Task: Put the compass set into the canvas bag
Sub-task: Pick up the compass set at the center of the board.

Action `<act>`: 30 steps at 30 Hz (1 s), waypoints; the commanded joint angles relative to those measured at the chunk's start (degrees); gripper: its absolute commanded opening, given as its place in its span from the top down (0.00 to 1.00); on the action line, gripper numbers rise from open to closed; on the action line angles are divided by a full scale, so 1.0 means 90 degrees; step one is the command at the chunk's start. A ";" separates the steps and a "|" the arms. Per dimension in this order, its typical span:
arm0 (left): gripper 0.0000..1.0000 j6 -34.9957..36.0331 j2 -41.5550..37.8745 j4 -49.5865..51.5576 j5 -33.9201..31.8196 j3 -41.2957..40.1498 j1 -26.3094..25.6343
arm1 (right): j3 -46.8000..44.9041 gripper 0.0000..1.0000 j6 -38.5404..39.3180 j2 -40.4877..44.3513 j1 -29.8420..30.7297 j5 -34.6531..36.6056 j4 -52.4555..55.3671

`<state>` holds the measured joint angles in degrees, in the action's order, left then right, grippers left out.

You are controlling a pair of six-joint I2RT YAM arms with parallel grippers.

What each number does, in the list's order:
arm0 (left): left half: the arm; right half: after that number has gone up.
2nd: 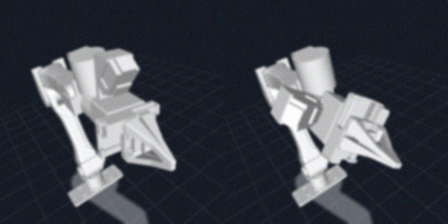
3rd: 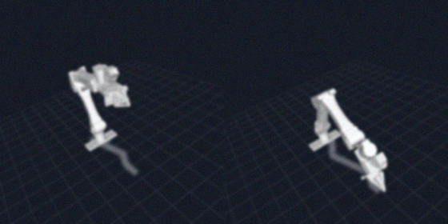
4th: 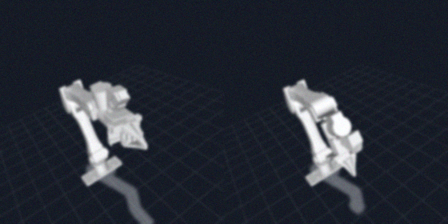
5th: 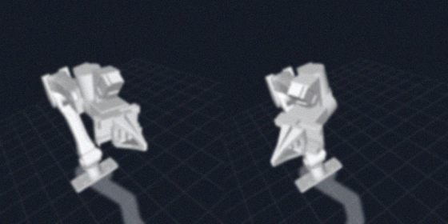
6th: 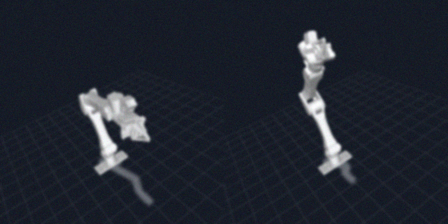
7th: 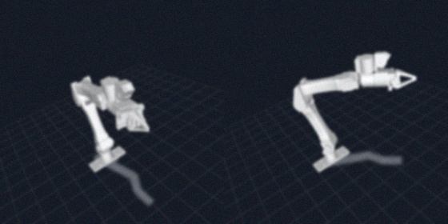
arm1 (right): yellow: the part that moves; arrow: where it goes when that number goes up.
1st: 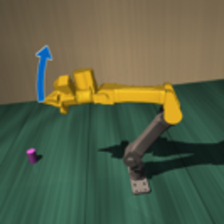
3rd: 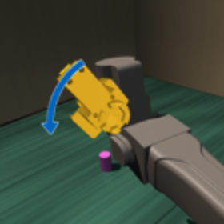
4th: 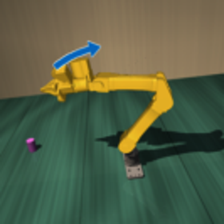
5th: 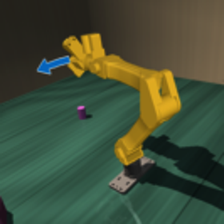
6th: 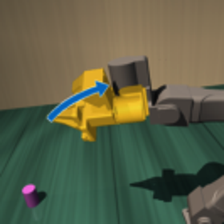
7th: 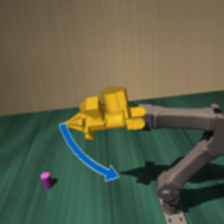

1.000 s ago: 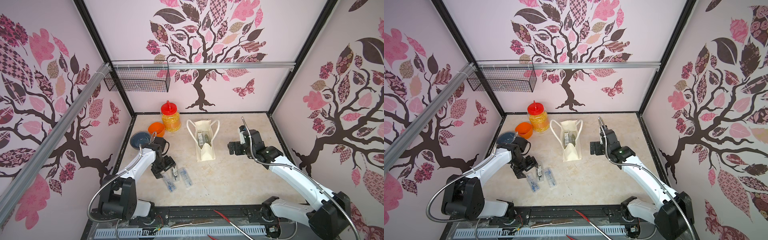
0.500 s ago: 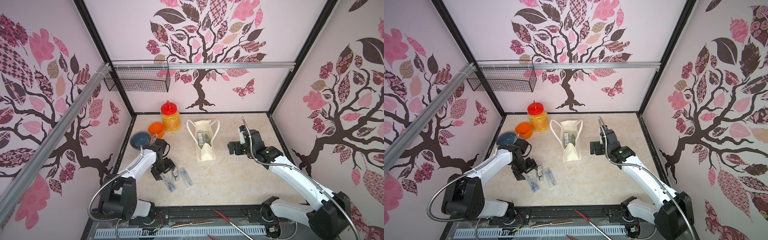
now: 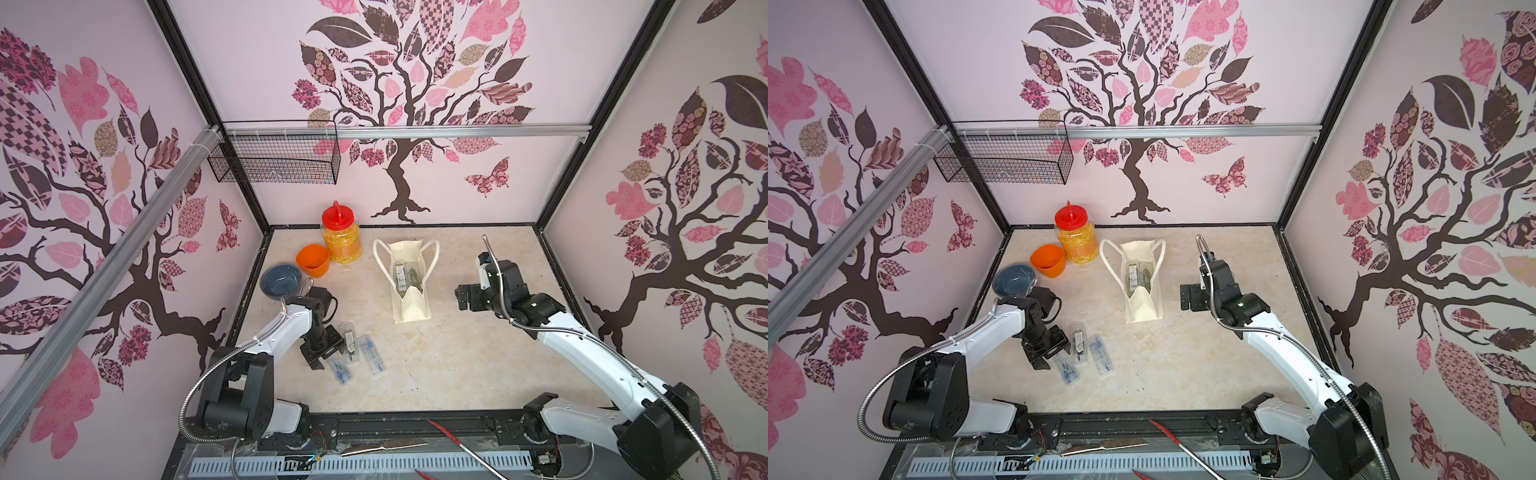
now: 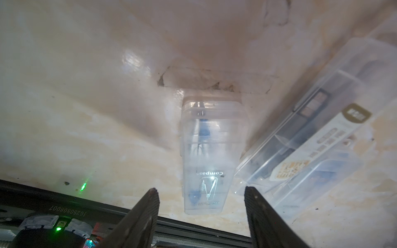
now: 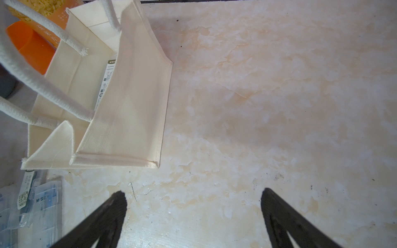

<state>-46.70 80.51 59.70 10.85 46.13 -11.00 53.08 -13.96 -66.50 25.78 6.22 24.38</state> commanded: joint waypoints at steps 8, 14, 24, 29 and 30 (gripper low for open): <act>0.33 0.0081 0.0108 -0.0274 0.0067 -0.0173 0.0029 | 0.0098 0.00 0.0010 0.0085 -0.0023 0.0133 0.0034; 0.20 0.0198 0.0204 -0.0074 -0.0180 0.0044 0.0035 | 0.0338 0.00 0.0052 -0.0046 -0.0026 0.0140 0.0226; 0.23 0.0371 0.0354 -0.0359 -0.0205 -0.0166 0.0063 | 0.0806 0.00 0.0261 -0.0315 -0.0032 0.0041 0.0470; 0.26 0.0405 0.0687 -0.0498 -0.0133 -0.0194 0.0065 | 0.0867 0.00 0.0262 -0.0385 -0.0037 0.0028 0.0479; 0.27 0.0420 0.0741 -0.0501 -0.0147 -0.0194 0.0069 | 0.0870 0.00 0.0252 -0.0371 -0.0038 0.0032 0.0489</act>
<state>-43.40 85.82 56.14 10.13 45.63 -10.79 58.85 -12.40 -69.12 25.74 6.55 27.55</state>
